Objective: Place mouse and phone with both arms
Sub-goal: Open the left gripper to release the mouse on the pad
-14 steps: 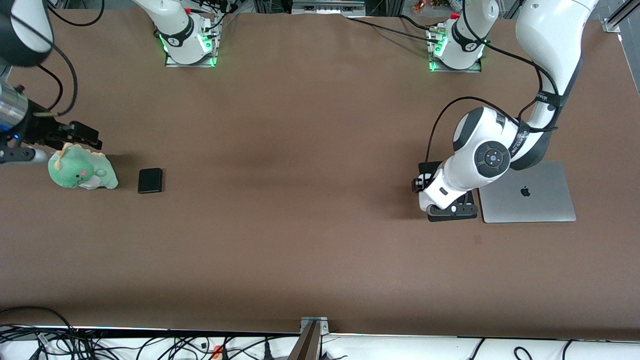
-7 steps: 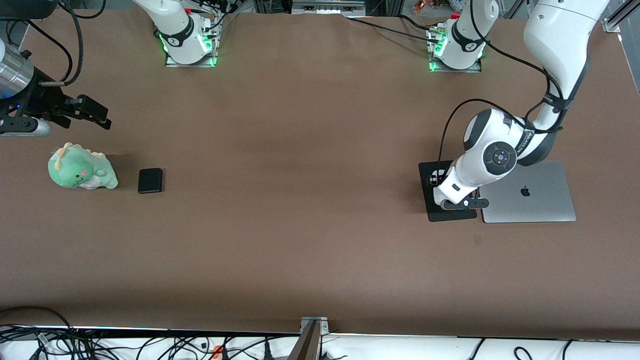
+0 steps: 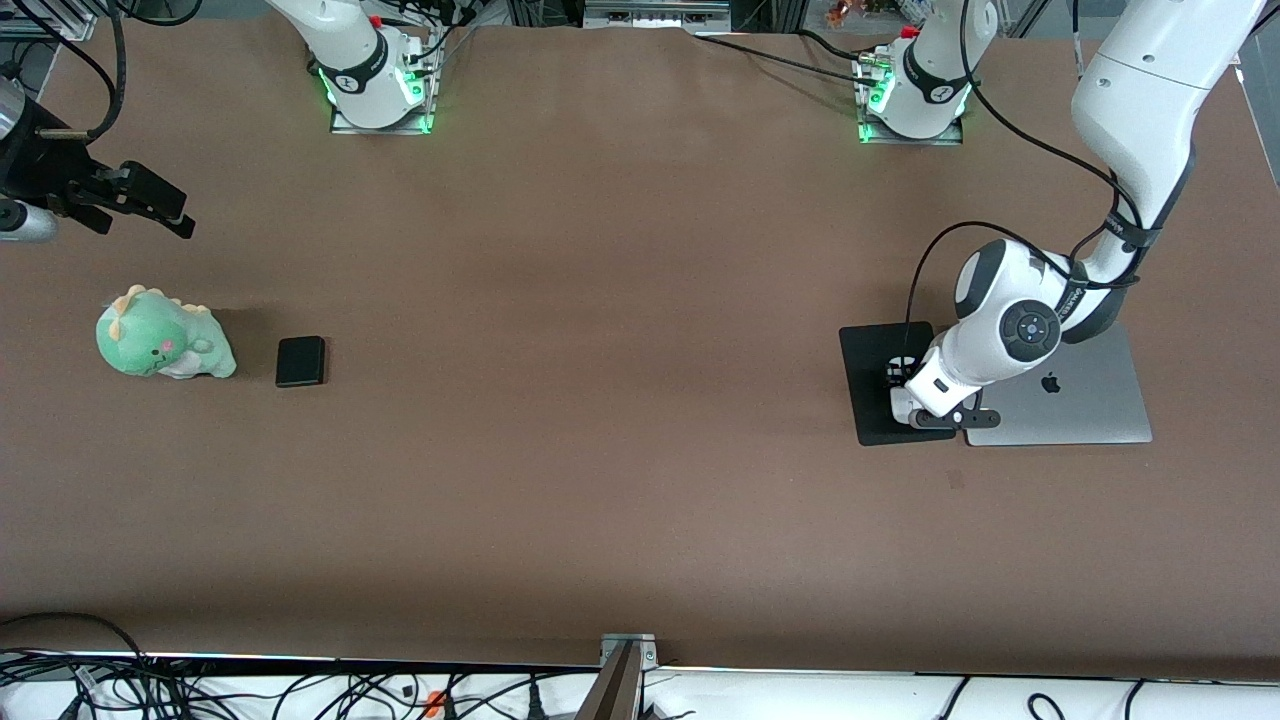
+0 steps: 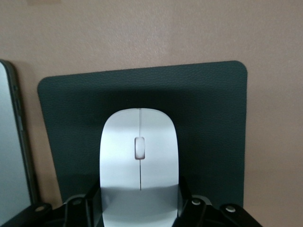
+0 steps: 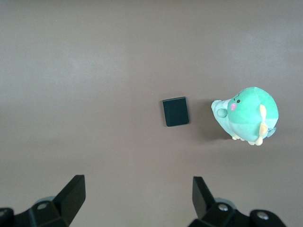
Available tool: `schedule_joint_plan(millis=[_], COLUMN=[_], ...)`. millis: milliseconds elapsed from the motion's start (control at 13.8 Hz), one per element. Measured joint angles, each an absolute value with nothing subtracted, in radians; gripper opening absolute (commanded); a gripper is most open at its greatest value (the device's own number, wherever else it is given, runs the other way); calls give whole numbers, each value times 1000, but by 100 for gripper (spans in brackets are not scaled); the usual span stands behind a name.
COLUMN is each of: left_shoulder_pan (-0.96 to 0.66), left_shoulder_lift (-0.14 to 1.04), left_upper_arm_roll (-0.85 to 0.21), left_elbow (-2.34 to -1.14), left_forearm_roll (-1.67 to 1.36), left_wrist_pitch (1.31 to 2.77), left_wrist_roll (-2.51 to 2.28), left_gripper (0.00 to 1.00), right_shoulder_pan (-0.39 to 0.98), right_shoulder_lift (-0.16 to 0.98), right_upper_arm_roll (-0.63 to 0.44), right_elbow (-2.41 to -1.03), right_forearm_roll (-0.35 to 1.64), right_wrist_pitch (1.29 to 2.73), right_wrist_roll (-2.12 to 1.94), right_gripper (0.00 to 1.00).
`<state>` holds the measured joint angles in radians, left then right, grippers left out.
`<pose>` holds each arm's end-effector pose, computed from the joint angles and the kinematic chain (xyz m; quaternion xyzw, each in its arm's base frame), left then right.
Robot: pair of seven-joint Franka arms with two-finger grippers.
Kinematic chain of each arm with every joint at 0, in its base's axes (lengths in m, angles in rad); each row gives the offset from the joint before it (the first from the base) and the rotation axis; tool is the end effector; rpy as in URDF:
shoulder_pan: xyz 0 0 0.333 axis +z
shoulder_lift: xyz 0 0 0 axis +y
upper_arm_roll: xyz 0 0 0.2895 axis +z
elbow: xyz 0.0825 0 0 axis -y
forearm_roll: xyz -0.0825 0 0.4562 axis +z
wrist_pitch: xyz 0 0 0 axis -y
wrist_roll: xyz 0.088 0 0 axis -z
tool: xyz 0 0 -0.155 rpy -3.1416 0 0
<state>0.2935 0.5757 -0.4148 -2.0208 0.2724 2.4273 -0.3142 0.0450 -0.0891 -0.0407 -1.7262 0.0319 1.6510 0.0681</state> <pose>0.6033 -0.0915 0.0456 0.9982 0.0119 -0.0560 0.0174 0.6072 0.0067 0.5271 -0.9993 0.0330 -0.0063 0.0180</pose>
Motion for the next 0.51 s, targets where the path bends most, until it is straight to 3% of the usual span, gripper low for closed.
schedule_joint_plan(millis=[507], left_shoulder_pan=[300], left_shoulder_lift=[522], left_upper_arm_roll=[-440], left_elbow=[-1990], left_forearm_roll=[274], left_wrist_pitch=[2354], left_wrist_roll=[-314], left_gripper=[100], right_shoulder_pan=[45], right_shoulder_lift=[-88], right_upper_arm_roll=[-40], right_elbow=[-1726], right_forearm_roll=[31], right_wrist_pitch=[1650], right_wrist_roll=[68], right_gripper=[100])
